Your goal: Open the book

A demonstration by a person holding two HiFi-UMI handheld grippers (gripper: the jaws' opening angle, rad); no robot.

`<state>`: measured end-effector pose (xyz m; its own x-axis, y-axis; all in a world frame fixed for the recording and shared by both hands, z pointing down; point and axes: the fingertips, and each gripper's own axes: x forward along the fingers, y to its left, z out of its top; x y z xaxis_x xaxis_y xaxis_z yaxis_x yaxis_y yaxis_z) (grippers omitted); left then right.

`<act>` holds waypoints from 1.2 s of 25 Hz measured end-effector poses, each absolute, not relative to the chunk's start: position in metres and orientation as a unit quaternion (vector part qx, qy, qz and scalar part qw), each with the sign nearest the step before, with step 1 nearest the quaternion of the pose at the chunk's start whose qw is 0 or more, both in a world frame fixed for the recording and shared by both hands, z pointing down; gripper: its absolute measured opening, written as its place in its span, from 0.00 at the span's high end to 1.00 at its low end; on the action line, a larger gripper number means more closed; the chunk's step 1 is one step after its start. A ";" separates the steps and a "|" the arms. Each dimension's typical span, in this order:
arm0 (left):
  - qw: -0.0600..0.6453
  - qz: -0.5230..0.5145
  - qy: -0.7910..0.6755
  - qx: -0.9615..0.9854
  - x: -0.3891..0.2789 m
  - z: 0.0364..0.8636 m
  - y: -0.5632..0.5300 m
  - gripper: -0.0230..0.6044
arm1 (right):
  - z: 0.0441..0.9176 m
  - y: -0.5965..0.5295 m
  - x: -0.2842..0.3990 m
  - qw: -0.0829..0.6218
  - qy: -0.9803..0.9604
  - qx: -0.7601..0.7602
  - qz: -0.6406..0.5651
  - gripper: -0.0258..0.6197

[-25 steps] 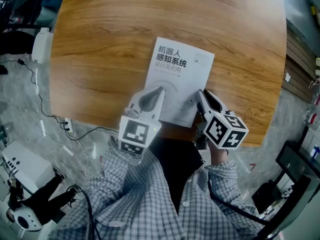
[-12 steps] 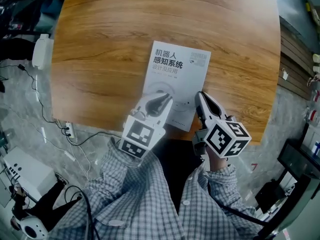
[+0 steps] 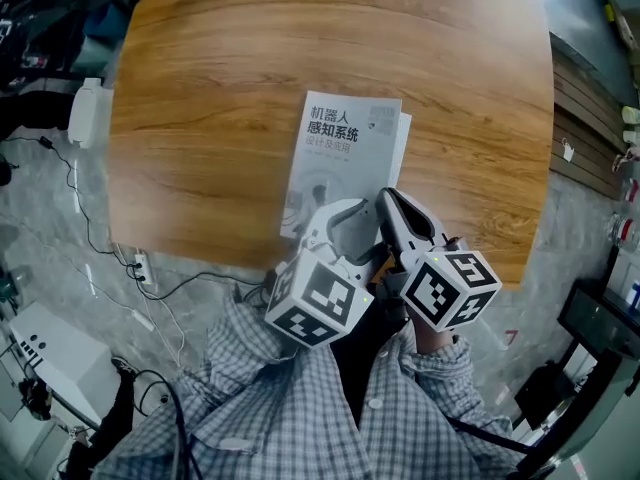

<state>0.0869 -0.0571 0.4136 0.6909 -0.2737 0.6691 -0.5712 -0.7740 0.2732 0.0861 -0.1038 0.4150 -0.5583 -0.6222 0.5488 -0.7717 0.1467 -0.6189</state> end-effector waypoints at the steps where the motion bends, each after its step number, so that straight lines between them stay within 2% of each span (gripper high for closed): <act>1: 0.237 0.322 -0.252 0.881 0.085 0.415 -0.059 0.58 | 0.413 -0.104 0.084 0.083 -0.755 0.461 0.458 0.91; 9: 0.246 0.337 -0.287 0.862 0.087 0.422 -0.061 0.57 | 0.413 -0.107 0.083 0.089 -0.764 0.451 0.453 0.92; 11: 0.273 0.321 -0.276 0.864 0.088 0.422 -0.060 0.64 | 0.412 -0.107 0.082 0.084 -0.765 0.446 0.458 0.92; 19: 0.330 0.258 -0.246 0.874 0.070 0.403 -0.060 0.74 | 0.396 -0.108 0.065 0.066 -0.785 0.410 0.461 0.92; 25: 0.365 0.192 -0.217 0.885 0.040 0.378 -0.060 0.75 | 0.370 -0.109 0.034 0.048 -0.807 0.378 0.452 0.92; 30: 0.366 0.157 -0.196 0.896 0.012 0.364 -0.061 0.75 | 0.355 -0.109 0.003 0.044 -0.826 0.349 0.440 0.91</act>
